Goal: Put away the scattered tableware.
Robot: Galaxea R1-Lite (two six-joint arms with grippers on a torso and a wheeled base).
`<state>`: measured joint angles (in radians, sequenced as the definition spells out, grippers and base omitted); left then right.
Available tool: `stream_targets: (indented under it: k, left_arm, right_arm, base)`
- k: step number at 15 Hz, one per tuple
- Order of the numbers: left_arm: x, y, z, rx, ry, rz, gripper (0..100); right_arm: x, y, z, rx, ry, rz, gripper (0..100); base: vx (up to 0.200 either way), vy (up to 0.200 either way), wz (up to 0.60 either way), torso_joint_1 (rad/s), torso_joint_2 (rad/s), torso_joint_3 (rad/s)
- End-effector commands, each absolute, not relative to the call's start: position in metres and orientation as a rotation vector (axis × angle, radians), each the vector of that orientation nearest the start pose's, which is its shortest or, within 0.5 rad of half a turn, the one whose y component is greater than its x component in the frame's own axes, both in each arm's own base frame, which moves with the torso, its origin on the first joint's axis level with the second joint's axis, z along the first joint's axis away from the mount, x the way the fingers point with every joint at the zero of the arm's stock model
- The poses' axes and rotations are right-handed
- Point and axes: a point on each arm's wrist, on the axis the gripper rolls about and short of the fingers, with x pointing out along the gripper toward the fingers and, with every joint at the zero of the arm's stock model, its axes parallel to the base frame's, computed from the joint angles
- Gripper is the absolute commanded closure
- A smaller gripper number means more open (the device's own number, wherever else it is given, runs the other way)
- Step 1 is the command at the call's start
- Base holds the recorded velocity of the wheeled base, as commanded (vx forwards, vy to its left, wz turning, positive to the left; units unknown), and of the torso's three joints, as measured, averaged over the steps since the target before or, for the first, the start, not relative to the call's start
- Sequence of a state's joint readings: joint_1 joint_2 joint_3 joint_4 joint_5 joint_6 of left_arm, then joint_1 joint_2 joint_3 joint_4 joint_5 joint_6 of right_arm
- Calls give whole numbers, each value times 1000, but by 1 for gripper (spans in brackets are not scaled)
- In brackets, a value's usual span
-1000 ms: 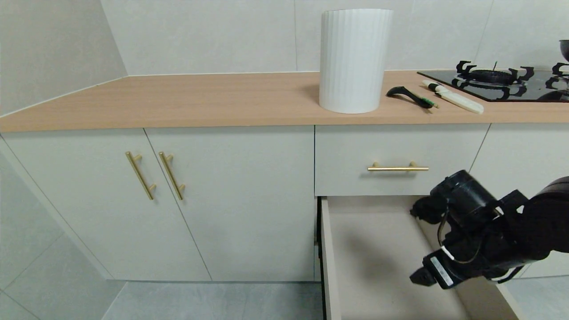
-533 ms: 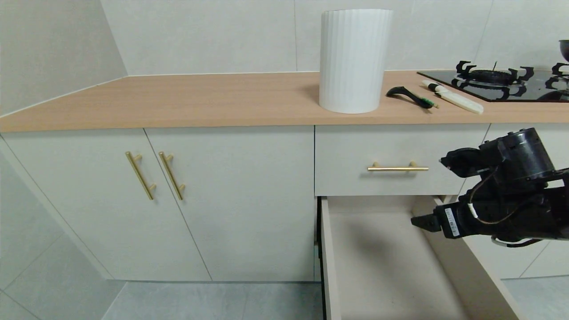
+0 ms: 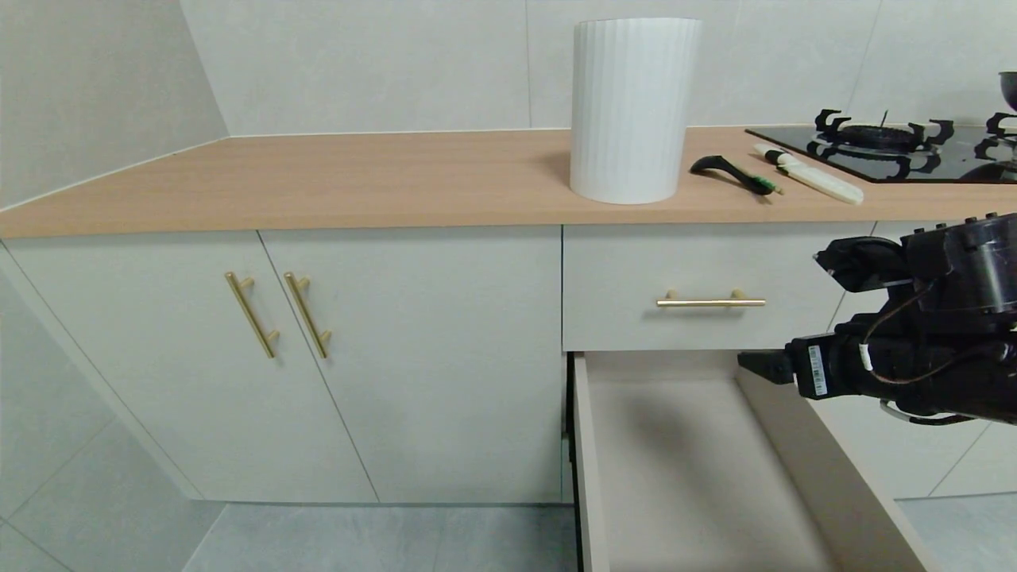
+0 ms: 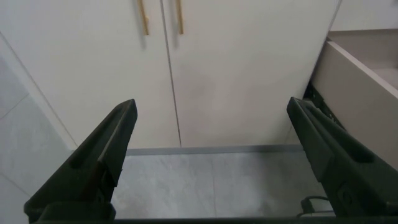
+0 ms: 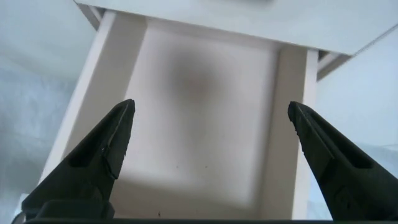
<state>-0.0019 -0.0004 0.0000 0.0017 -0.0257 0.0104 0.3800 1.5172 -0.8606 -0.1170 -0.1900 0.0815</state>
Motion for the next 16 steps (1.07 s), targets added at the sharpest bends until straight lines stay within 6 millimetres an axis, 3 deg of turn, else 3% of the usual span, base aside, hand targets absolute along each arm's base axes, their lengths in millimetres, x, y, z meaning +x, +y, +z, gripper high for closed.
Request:
stream_targets:
  k: [1,16]
  left_arm:
    - [-23,-1,75,11,1,-28,0]
    - [-23,-1,75,11,1,-28,0]
  right_arm:
    - [239,90,202,-70,520,160,0]
    - [248,89,196,-64,516,144,0]
  base:
    - [0,0,0,41,-203,-178]
    - [0,0,0,147,-422,-279]
